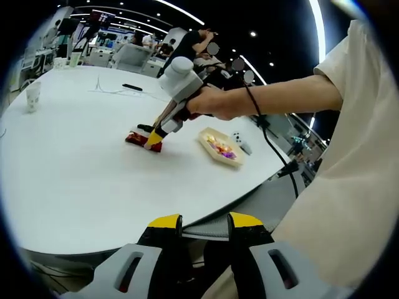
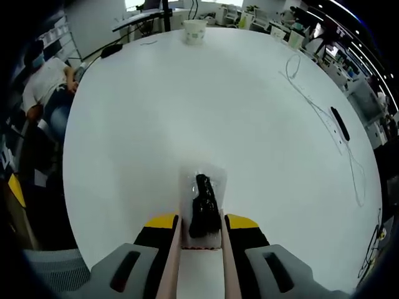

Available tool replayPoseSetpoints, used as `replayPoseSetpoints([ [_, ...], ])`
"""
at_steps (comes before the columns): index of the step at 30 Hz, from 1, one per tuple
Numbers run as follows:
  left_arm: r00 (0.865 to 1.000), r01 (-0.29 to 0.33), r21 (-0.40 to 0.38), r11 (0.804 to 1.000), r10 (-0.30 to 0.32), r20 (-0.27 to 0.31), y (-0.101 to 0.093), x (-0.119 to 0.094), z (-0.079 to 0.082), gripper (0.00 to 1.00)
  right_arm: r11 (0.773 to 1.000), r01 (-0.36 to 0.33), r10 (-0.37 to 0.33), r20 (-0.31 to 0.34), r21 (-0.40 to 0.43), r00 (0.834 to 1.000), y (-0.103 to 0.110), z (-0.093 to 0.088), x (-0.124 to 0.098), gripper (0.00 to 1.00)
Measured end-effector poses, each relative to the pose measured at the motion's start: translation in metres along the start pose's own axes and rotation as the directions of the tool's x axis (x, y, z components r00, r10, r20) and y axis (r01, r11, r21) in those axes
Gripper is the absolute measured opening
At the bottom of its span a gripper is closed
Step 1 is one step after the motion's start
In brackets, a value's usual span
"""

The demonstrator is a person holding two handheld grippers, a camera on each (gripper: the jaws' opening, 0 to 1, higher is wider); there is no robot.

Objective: Place the target food into the container with the food tongs after gripping and lifting it, then release it inside without dropping or visibly crushing the food.

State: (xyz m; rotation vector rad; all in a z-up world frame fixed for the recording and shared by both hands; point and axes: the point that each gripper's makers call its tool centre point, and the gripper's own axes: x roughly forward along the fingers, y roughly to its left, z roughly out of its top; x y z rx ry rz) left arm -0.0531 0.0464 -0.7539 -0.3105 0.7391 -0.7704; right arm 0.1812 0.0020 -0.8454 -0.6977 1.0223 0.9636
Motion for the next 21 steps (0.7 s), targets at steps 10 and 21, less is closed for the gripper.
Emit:
replayPoseSetpoints([
  [10, 1.0, -0.004, -0.006, 1.0, 0.004, 0.003, 0.0015, -0.0005, -0.0012, 0.28, 1.0, -0.025, 0.025, 0.011, 0.013, 1.0, 0.0008, 0.0002, -0.0001, 0.27],
  [21, 1.0, 0.0, -0.001, 1.0, 0.0, 0.004, 0.0005, 0.0013, 0.0006, 0.28, 0.998, -0.049, 0.047, 0.04, 0.048, 0.998, 0.0026, -0.0011, -0.0015, 0.25],
])
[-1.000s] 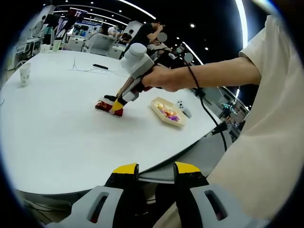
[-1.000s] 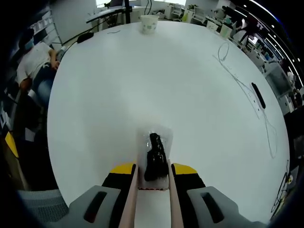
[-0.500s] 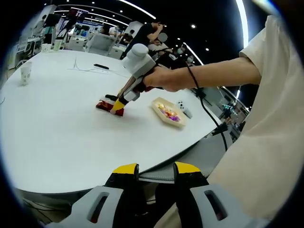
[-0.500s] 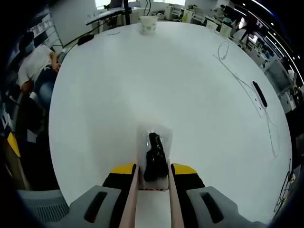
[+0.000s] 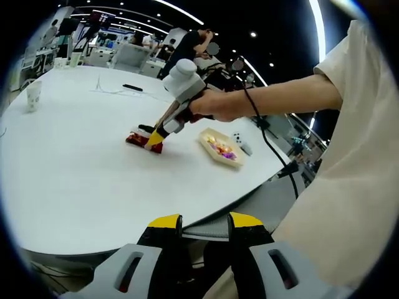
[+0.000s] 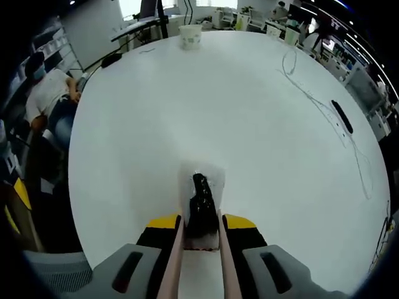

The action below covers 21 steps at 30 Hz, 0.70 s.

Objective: Place the target food into the container with the food tongs after gripping and lifting it, then release it inside without dropping or visibly crushing the food.

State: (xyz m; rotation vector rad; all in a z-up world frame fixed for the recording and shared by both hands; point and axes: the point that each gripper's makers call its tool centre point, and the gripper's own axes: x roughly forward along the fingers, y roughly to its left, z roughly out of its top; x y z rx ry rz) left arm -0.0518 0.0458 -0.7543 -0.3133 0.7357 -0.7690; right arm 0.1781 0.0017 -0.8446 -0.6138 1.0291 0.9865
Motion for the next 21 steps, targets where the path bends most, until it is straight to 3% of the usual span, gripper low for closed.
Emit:
replayPoseSetpoints([
  [14, 1.0, -0.006, -0.005, 1.0, 0.006, 0.006, 0.001, 0.0, 0.0, 0.28, 1.0, 0.003, -0.003, 0.027, 0.024, 1.0, 0.002, 0.001, -0.004, 0.23],
  [21, 1.0, -0.011, -0.001, 1.0, 0.011, 0.009, 0.002, 0.0, 0.002, 0.28, 0.999, -0.001, -0.001, 0.058, 0.035, 0.998, -0.001, 0.01, -0.009, 0.22],
])
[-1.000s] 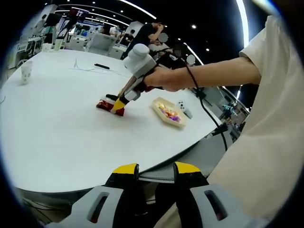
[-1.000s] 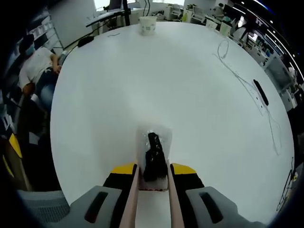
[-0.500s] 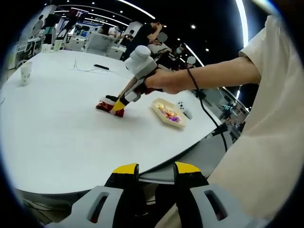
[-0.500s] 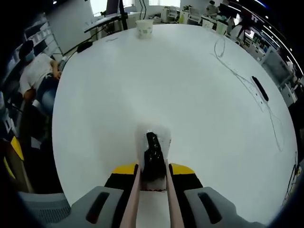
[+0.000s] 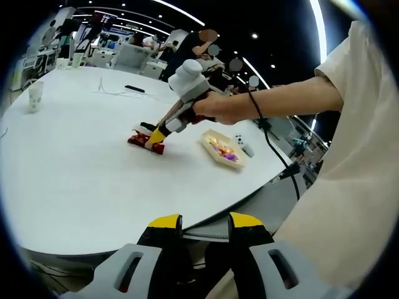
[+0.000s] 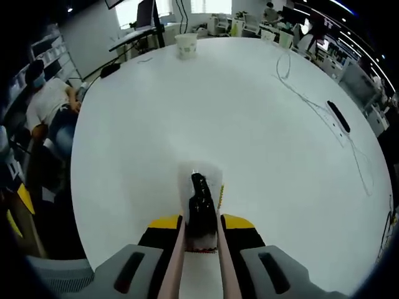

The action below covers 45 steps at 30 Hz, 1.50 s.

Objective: Place the target food into the container with the food tongs after gripping and lifting it, then release it inside without dropping or visibly crushing the food.

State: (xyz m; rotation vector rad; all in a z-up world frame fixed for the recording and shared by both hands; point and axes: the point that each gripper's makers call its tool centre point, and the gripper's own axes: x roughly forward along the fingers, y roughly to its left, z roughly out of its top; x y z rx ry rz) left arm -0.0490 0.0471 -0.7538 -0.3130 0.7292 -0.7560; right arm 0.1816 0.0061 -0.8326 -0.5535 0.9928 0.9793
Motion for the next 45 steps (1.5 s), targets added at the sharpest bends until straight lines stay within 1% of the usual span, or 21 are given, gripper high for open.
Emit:
replayPoseSetpoints([
  [4, 1.0, 0.0, 0.003, 1.0, 0.0, 0.001, 0.0, 0.0, 0.0, 0.28, 1.0, -0.003, 0.003, -0.002, 0.01, 1.0, -0.001, -0.001, 0.001, 0.23],
  [8, 1.0, -0.003, -0.002, 1.0, 0.003, 0.0, 0.0, -0.002, -0.003, 0.28, 0.999, -0.011, 0.012, -0.022, 0.034, 1.0, 0.002, -0.008, 0.005, 0.23],
  [13, 1.0, -0.004, -0.008, 1.0, 0.004, 0.0, -0.001, -0.002, -0.005, 0.28, 1.0, -0.015, 0.015, -0.046, -0.005, 0.999, 0.003, -0.01, 0.008, 0.22],
  [16, 1.0, -0.005, -0.009, 1.0, 0.005, 0.002, 0.0, -0.003, -0.005, 0.28, 1.0, -0.015, 0.015, -0.038, 0.001, 0.999, 0.001, -0.01, 0.007, 0.2],
  [18, 1.0, -0.007, -0.014, 1.0, 0.007, 0.005, 0.001, -0.003, -0.005, 0.28, 1.0, -0.018, 0.018, -0.028, 0.025, 0.999, 0.001, -0.01, 0.006, 0.2],
  [23, 1.0, -0.011, -0.014, 1.0, 0.011, 0.008, 0.003, -0.004, -0.004, 0.28, 1.0, -0.02, 0.02, -0.03, 0.019, 0.999, 0.003, -0.009, 0.005, 0.2],
  [26, 1.0, -0.012, -0.014, 1.0, 0.012, 0.009, 0.004, -0.005, -0.003, 0.28, 0.999, -0.024, 0.025, -0.013, 0.044, 1.0, 0.002, -0.007, 0.003, 0.2],
  [33, 1.0, -0.008, -0.012, 1.0, 0.008, 0.007, 0.006, -0.004, -0.001, 0.28, 0.999, -0.028, 0.028, -0.013, 0.043, 1.0, 0.001, -0.005, 0.002, 0.2],
  [35, 1.0, -0.007, -0.013, 1.0, 0.007, 0.009, 0.006, -0.004, -0.001, 0.28, 0.999, -0.026, 0.027, -0.026, 0.046, 0.999, 0.001, -0.007, 0.006, 0.21],
  [36, 1.0, -0.007, -0.012, 1.0, 0.007, 0.009, 0.006, -0.004, -0.001, 0.28, 1.0, -0.02, 0.02, -0.028, 0.021, 0.999, 0.002, -0.007, 0.007, 0.21],
  [37, 1.0, -0.007, -0.014, 1.0, 0.007, 0.009, 0.006, -0.004, -0.001, 0.28, 0.999, -0.022, 0.024, -0.035, 0.032, 0.999, 0.003, -0.007, 0.007, 0.22],
  [38, 1.0, -0.007, -0.015, 1.0, 0.007, 0.009, 0.006, -0.004, -0.001, 0.28, 0.999, -0.024, 0.025, -0.032, 0.026, 0.999, 0.003, -0.006, 0.008, 0.22],
  [40, 1.0, -0.005, -0.02, 1.0, 0.005, 0.008, 0.005, -0.004, -0.003, 0.28, 1.0, -0.03, 0.03, -0.06, -0.004, 0.998, 0.002, -0.006, 0.009, 0.23],
  [42, 1.0, -0.004, -0.018, 1.0, 0.004, 0.005, 0.005, -0.003, -0.004, 0.28, 0.999, -0.031, 0.029, -0.074, -0.032, 0.997, 0.002, -0.005, 0.01, 0.23],
  [44, 1.0, -0.002, -0.021, 1.0, 0.002, 0.005, 0.005, -0.003, -0.005, 0.28, 0.999, -0.036, 0.034, -0.087, -0.025, 0.996, 0.002, -0.005, 0.012, 0.23],
  [45, 1.0, -0.002, -0.02, 1.0, 0.002, 0.006, 0.005, -0.002, -0.005, 0.28, 0.999, -0.041, 0.038, -0.095, -0.024, 0.995, -0.003, -0.005, 0.015, 0.24],
])
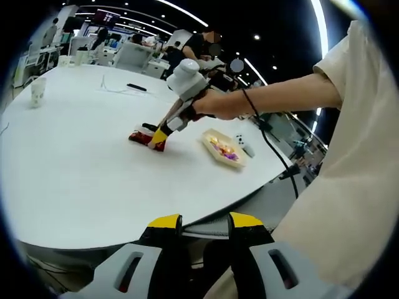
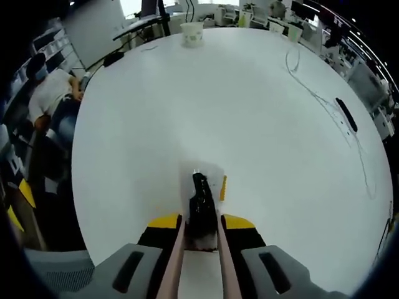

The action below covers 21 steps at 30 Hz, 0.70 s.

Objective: Place the target food into the container with the food tongs after gripping and lifting it, then release it inside without dropping or visibly crushing the food.

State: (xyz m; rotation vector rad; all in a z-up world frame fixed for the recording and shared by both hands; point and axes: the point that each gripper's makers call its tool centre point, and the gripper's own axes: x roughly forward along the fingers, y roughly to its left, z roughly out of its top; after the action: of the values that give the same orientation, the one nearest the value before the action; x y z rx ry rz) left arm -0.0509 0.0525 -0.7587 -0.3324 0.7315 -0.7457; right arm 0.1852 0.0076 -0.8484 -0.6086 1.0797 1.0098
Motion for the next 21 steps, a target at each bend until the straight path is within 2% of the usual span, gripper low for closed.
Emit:
replayPoseSetpoints([
  [3, 1.0, 0.002, 0.001, 1.0, -0.002, 0.003, 0.0, 0.001, 0.001, 0.28, 1.0, -0.007, 0.007, -0.017, -0.025, 1.0, 0.004, -0.004, 0.003, 0.24],
  [11, 1.0, 0.004, 0.0, 1.0, -0.004, 0.004, 0.0, 0.001, 0.0, 0.28, 0.997, -0.019, 0.018, -0.018, -0.073, 1.0, -0.004, -0.001, 0.007, 0.25],
  [15, 1.0, 0.0, -0.002, 1.0, 0.0, 0.003, 0.002, -0.001, -0.001, 0.28, 0.997, -0.022, 0.023, 0.016, -0.069, 1.0, -0.006, 0.002, 0.008, 0.24],
  [21, 1.0, -0.001, 0.001, 1.0, 0.001, 0.002, 0.003, 0.0, -0.001, 0.28, 0.998, -0.017, 0.019, 0.023, -0.063, 1.0, -0.01, 0.001, 0.01, 0.24],
])
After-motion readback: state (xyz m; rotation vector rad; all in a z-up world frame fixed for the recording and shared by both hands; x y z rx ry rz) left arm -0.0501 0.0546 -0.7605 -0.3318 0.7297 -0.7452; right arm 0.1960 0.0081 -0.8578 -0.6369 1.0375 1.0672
